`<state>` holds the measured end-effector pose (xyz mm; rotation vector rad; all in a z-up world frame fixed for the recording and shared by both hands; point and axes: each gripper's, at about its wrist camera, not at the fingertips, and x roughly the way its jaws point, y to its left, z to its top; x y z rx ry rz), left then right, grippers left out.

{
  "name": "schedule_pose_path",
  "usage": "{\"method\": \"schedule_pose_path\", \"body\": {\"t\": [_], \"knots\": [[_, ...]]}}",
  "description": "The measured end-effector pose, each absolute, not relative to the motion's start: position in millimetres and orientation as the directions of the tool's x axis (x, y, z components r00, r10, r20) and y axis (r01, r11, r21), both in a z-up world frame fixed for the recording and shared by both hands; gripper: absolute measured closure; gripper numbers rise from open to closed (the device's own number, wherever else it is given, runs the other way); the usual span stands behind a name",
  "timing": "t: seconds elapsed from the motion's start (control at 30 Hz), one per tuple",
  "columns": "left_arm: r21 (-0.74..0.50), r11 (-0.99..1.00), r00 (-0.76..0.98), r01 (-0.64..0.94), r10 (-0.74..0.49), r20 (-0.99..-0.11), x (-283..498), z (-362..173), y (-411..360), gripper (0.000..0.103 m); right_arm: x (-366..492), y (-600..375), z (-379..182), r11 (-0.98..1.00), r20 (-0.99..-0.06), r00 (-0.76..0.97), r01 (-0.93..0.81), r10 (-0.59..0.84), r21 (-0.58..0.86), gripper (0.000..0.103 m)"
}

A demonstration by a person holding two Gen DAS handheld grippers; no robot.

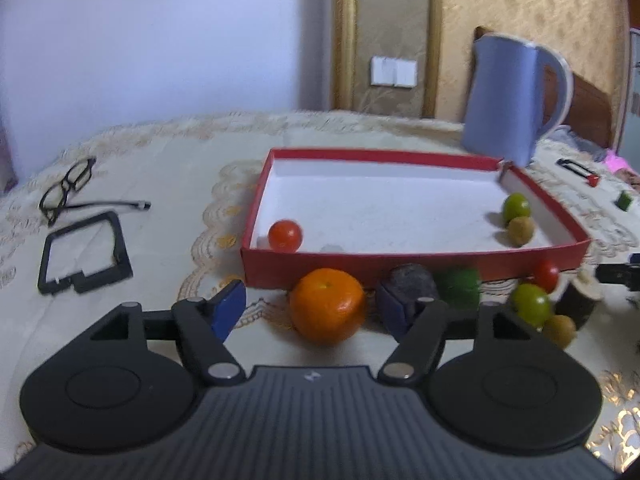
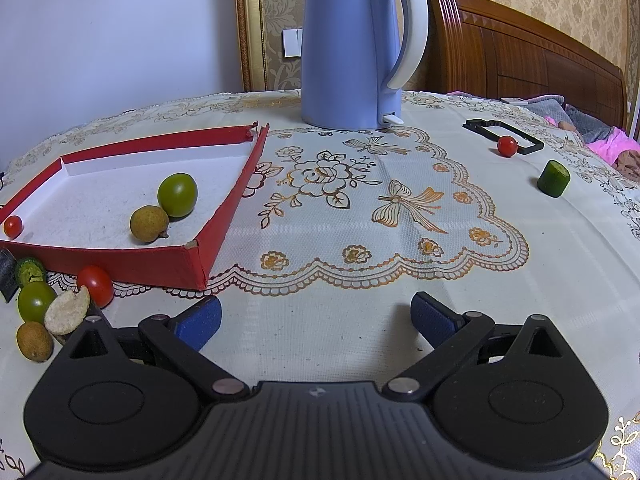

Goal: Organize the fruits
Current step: 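Carry the orange into the red tray and open the left gripper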

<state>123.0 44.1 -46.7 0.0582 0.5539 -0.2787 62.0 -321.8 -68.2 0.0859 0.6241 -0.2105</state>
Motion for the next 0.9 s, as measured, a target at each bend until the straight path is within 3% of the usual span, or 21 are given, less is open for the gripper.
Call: {"method": "schedule_pose_path", "body": {"t": [0.03,0.17,0.9], "knots": [[-0.034,0.960,0.803,0.278,-0.252,-0.540,127,-49,43,0.038,62,-322,-68,0.975,-0.588,0.791,0.221,-0.169,0.016,0.001],[-0.075,0.952,0.782,0.296,-0.287,-0.553,130,-53,46,0.064,62,-322,-68,0.975,-0.587,0.792,0.221,-0.167,0.020,0.001],[-0.096,0.945,0.813,0.311,-0.317,-0.488,144,-12,28,0.064,61,-323,-68,0.975,-0.586,0.794,0.219,-0.161,0.030,0.001]]}}
